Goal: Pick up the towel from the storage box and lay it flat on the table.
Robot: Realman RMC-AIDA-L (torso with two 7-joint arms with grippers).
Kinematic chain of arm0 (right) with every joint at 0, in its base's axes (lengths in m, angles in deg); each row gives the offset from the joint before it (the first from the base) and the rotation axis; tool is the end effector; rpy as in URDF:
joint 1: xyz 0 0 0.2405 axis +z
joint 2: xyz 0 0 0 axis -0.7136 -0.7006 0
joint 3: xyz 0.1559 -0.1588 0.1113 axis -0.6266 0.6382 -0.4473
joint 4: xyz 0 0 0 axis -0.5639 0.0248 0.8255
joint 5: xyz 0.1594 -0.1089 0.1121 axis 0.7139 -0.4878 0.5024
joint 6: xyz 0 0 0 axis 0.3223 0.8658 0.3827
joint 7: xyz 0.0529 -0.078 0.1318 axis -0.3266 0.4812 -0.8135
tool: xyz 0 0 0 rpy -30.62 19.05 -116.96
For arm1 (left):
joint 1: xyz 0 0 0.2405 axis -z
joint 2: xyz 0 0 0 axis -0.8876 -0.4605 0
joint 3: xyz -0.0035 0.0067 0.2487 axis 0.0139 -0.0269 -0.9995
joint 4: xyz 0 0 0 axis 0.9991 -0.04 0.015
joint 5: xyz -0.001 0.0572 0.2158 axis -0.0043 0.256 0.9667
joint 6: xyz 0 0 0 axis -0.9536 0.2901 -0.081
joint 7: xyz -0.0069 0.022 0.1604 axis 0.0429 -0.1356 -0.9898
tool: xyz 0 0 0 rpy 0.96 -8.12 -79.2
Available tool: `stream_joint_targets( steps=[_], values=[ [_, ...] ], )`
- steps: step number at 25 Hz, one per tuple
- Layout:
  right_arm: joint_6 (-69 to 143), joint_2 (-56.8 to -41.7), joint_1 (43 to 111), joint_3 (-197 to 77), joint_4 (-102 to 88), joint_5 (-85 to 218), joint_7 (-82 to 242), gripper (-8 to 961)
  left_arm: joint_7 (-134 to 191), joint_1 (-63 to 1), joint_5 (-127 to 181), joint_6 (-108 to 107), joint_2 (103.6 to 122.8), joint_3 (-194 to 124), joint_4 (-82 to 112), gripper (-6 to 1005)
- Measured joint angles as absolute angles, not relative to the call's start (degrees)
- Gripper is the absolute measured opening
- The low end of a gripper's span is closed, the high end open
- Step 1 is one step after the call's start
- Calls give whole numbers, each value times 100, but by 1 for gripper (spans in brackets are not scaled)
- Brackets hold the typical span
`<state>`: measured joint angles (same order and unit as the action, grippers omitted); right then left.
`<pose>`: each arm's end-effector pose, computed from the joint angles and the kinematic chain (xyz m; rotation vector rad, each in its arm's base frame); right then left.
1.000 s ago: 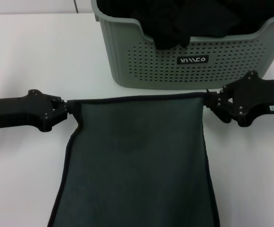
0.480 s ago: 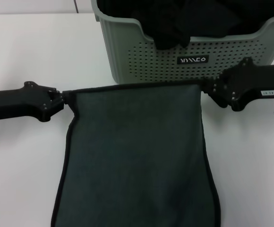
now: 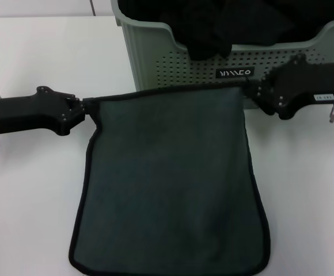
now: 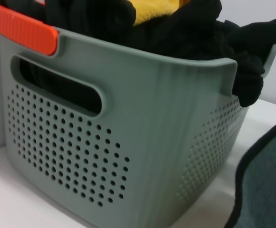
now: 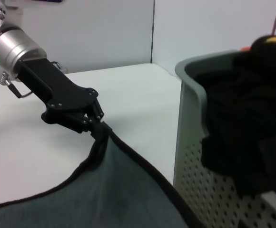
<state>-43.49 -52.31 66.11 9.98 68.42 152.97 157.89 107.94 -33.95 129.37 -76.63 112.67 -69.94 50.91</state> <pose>0.1586 0.3631 0.0113 -2.7265 0.2646 0.3363 -0.2922 0.3564 0.0214 -2.6191 -0.6541 -0.5409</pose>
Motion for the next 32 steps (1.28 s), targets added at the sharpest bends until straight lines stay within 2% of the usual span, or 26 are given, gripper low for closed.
stream_joint_targets(
  steps=[21, 23, 28, 31, 32],
  values=[
    [-4078, -5245, 6885, 1072, 6548, 15022, 15123, 87, 10750, -3327, 12796, -7197, 11355, -6966, 4943, 30],
    [-4095, -5244, 6869, 1074, 6548, 15028, 15095, 174, 10705, -3340, 12718, -7170, 11357, -6964, 4938, 30],
    [-4198, -5241, 6771, 1062, 6599, 15125, 15068, 399, 10578, -3374, 12596, -7195, 11348, -6962, 4972, 240],
    [-4400, -5235, 6699, 994, 6529, 15408, 15194, 541, 10321, -3435, 12333, -7526, 11320, -6961, 4955, 474],
    [-4523, -5229, 6657, 941, 6423, 15614, 15377, 563, 10134, -3480, 12207, -7772, 11314, -6963, 4942, 478]
  ],
)
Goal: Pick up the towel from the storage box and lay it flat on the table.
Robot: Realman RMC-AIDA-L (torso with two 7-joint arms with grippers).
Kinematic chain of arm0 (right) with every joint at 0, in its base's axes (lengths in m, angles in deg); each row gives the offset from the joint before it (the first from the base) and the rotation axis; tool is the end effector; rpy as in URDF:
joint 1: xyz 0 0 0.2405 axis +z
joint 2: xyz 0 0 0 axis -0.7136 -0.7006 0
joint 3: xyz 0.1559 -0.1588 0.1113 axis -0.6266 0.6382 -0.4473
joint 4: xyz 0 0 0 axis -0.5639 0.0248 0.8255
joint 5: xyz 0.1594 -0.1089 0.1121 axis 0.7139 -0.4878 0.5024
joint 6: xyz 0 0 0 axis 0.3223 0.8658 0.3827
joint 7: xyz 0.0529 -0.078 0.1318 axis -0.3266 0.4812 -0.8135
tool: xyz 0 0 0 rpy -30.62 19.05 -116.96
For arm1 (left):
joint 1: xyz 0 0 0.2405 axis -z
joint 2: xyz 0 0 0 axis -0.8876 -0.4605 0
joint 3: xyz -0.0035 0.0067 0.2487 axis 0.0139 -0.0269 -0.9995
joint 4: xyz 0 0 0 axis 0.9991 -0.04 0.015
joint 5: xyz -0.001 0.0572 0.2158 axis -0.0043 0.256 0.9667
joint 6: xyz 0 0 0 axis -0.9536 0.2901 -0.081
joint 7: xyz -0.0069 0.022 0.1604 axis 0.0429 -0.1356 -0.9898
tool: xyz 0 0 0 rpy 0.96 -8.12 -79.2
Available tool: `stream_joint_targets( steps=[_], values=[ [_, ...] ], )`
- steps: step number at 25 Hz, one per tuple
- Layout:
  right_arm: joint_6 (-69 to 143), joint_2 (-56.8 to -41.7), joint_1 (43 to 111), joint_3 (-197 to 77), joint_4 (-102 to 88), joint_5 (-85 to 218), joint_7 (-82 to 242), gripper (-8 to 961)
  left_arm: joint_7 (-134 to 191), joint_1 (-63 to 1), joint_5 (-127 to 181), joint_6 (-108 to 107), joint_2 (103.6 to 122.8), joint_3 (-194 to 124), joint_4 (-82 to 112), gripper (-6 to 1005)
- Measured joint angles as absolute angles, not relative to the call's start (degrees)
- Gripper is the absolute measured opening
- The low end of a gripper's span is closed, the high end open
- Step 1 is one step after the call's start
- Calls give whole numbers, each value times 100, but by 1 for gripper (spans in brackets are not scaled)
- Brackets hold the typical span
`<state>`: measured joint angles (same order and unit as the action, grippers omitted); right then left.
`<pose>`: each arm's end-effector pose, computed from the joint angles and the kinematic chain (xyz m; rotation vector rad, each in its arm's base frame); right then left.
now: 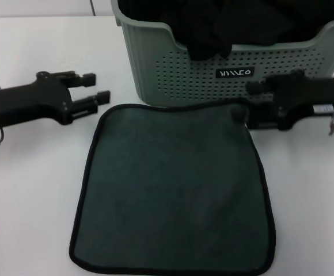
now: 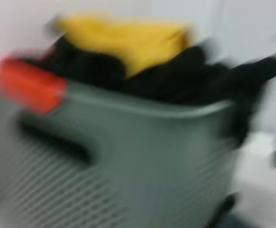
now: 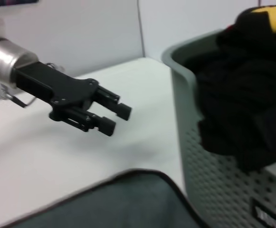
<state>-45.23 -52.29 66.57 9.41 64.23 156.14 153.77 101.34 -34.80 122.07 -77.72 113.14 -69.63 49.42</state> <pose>0.1657 0.3592 0.0042 -2.7587 0.4631 0.4205 -0.2824 0.3563 0.0244 -2.5615 -0.5333 -0.6832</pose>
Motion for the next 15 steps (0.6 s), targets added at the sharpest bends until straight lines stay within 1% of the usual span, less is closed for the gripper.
stream_joint_targets(
  steps=[1, 3, 6, 9, 11, 14, 15],
  values=[
    [-4843, -5222, 6571, 817, 6006, 16062, 16010, 585, 9897, -3528, 12093, -8075, 11312, -6965, 4932, 482],
    [-4990, -5220, 6547, 763, 5801, 16270, 16351, 629, 9157, -3650, 11932, -8906, 11331, -6997, 4877, 489],
    [-5650, -5215, 6530, 491, 4539, 16982, 18087, 696, 8267, -3767, 11883, -9814, 11368, -7003, 4650, 501],
    [-6021, -5207, 6639, 221, 3360, 17180, 19442, 761, 8100, -3795, 11879, -10176, 11385, -6997, 4373, 512],
    [-6111, -5216, 6690, 157, 2937, 17182, 19950, 804, 8117, -3797, 11916, -10220, 11385, -7017, 4251, 516],
    [-6132, -5243, 6765, 185, 2663, 17143, 20390, 868, 8250, -3774, 12001, -10231, 11393, -7045, 4103, 516],
    [-6132, -5245, 6788, 189, 2649, 17139, 20416, 868, 8361, -3748, 12007, -10231, 11393, -7047, 4075, 516]
  ],
)
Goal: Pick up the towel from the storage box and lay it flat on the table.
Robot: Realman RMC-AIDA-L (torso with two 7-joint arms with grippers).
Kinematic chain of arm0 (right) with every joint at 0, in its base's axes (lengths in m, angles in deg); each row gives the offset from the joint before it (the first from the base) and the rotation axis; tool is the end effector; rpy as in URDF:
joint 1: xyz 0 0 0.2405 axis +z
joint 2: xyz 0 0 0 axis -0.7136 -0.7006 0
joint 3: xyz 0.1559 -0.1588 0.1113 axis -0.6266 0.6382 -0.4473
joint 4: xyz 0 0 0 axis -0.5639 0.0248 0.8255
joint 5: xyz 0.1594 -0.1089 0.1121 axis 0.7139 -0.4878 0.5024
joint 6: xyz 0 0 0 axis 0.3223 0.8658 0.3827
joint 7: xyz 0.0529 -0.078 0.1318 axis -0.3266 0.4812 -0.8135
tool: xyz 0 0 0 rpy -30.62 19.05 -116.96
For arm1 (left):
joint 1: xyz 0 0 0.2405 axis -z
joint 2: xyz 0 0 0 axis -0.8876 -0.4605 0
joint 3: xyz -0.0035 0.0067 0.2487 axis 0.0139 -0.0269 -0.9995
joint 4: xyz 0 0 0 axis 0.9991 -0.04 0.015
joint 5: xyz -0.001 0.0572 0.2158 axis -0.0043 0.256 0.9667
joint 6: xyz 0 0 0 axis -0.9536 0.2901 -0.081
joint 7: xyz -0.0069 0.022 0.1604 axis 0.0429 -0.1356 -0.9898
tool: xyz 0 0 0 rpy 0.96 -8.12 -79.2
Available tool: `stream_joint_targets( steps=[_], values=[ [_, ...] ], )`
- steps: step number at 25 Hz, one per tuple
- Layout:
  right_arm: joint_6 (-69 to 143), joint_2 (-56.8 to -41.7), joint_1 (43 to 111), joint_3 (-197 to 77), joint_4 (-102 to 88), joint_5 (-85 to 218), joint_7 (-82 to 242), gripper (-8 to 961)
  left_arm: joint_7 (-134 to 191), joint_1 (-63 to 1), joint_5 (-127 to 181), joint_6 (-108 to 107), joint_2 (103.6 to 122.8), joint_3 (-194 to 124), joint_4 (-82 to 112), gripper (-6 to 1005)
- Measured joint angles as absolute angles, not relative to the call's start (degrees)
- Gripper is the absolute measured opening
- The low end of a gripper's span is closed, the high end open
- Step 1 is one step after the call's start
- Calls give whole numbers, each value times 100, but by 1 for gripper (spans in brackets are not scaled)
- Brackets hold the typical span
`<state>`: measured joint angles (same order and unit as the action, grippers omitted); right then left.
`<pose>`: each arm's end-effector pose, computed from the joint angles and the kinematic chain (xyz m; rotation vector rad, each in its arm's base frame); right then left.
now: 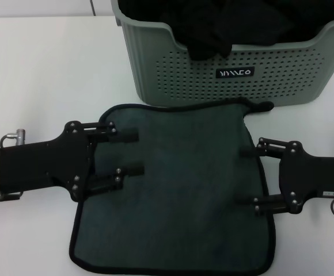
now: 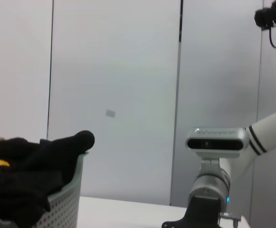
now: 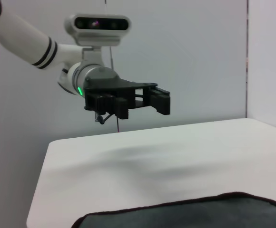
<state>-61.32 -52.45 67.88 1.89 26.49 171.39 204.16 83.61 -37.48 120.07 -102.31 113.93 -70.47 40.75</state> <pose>0.2431 0.2984 -0.0390 -2.8640 0.1082 0.8160 -0.2560 0.2739 0.0025 -2.7751 -0.1762 -1.1311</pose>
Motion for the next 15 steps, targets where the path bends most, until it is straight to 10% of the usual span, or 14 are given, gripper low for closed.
stream_joint_targets(
  steps=[15],
  values=[
    [-6443, -5249, 7051, 326, 2641, 17238, 20555, 868, 8835, -3707, 12248, -10143, 11360, -7050, 4070, 516]
  ],
)
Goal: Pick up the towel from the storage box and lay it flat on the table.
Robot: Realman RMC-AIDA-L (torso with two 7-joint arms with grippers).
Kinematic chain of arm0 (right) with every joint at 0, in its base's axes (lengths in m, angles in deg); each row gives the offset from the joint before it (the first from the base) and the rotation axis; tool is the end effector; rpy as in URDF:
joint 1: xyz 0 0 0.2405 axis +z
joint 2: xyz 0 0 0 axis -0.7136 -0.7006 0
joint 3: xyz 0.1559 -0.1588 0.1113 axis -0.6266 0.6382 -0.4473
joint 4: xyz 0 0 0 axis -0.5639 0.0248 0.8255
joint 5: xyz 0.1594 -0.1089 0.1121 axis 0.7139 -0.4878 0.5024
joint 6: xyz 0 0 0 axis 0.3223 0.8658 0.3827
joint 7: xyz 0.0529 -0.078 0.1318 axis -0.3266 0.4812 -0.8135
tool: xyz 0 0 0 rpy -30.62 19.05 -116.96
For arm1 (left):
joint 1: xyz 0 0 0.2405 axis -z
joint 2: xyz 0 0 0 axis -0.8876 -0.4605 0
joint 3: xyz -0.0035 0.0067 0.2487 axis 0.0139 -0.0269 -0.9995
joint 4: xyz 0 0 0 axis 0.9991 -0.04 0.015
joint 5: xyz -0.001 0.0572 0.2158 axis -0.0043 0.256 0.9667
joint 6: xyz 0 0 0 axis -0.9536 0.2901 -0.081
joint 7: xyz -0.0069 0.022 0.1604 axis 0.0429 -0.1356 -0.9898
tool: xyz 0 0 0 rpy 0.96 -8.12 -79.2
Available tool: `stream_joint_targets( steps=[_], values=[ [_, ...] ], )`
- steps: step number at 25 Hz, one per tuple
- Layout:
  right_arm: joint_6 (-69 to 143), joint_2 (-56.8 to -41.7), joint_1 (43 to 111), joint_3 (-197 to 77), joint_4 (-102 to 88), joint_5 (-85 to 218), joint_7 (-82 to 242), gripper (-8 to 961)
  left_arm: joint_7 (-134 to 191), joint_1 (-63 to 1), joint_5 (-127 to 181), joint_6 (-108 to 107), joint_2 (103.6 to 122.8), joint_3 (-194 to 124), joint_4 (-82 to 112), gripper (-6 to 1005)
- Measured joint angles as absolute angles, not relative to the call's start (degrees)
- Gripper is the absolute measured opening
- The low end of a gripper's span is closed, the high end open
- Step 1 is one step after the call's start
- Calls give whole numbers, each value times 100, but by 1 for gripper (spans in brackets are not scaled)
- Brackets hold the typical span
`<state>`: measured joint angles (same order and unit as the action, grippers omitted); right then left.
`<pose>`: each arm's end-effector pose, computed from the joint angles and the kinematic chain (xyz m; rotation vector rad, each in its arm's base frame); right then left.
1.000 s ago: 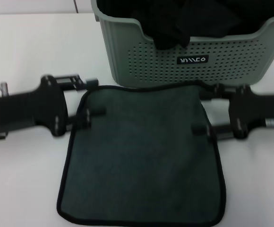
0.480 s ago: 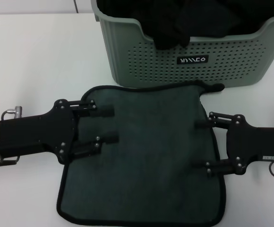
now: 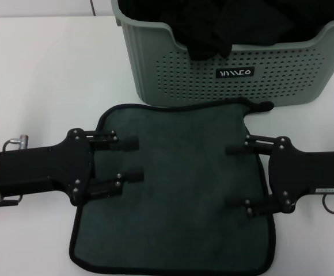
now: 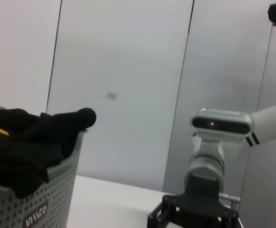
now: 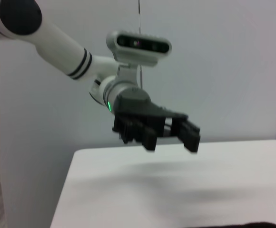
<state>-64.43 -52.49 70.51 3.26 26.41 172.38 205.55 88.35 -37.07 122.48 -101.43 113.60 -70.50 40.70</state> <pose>0.2224 0.2998 -0.0401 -2.9110 -0.0183 0.8868 -0.2599 0.2742 -0.0004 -2.8307 -0.3032 -1.0916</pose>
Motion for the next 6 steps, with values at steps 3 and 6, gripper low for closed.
stream_joint_targets(
  steps=[3, 6],
  values=[
    [-6486, -5250, 7095, 329, 2641, 17316, 20496, 868, 8824, -3712, 12261, -10145, 11351, -7050, 4081, 516],
    [-6505, -5255, 7179, 423, 2644, 17339, 20426, 868, 8834, -3715, 12296, -10153, 11326, -7052, 4090, 516]
  ],
)
